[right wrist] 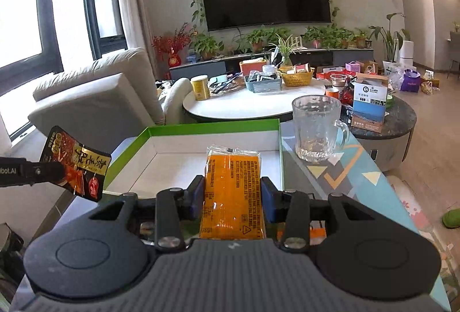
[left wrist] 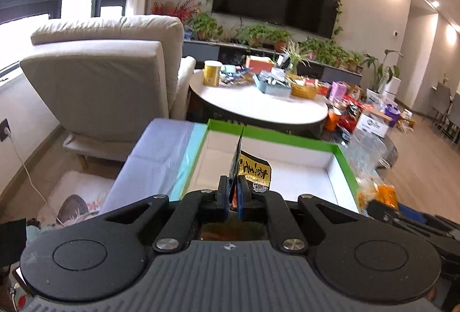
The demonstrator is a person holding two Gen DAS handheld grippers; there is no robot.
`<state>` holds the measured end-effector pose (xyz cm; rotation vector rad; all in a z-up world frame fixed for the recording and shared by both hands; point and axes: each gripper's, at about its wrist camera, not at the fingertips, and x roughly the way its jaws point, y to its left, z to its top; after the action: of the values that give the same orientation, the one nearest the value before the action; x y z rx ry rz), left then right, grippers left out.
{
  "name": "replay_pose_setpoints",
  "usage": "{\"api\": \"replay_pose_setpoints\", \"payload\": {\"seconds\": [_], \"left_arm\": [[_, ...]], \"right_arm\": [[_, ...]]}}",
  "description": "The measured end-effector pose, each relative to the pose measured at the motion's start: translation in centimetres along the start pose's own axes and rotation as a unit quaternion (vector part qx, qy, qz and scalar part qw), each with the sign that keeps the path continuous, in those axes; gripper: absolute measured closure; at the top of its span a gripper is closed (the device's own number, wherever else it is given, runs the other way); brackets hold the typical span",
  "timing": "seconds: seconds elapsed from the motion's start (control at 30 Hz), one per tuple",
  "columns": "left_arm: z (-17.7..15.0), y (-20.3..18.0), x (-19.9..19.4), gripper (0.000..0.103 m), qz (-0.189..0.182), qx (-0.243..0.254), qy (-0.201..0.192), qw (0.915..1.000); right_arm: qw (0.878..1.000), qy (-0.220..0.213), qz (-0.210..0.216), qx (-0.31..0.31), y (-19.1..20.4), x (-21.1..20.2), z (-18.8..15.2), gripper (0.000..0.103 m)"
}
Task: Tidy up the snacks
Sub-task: 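Carry both packets into the green box and open both tools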
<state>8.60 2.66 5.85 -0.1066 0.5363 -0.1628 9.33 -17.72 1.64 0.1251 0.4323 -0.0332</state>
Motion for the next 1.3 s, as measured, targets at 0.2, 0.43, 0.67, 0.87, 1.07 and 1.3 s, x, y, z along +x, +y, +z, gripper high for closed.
{"api": "replay_pose_setpoints", "payload": {"seconds": [0.2,0.43,0.67,0.87,1.07,1.3], "left_arm": [[1.1,-0.7,4.2,0.098,0.054,0.003,-0.028,0.9981],[1.1,-0.9,8.0,0.098,0.066,0.017,-0.009,0.9976],[-0.1,-0.7,11.1,0.098,0.065,0.022,0.038,0.9969],[-1.3,-0.1,12.8,0.098,0.06,0.014,0.079,0.995],[-1.9,-0.3,12.9,0.097,0.059,0.025,0.084,0.9945],[-1.8,-0.3,12.2,0.079,0.042,0.036,0.079,0.9953]], "right_arm": [[1.0,0.012,-0.013,0.02,-0.8,1.8,0.8,0.056],[0.999,0.023,-0.026,0.024,-0.8,4.0,1.4,0.056],[0.998,0.039,-0.037,0.017,-0.5,6.1,1.4,0.056],[0.997,0.06,-0.051,0.011,-0.4,7.7,0.8,0.056],[0.996,0.065,-0.062,0.003,-0.1,8.1,0.5,0.056],[0.995,0.076,-0.065,0.008,-0.1,8.1,0.3,0.056]]}}
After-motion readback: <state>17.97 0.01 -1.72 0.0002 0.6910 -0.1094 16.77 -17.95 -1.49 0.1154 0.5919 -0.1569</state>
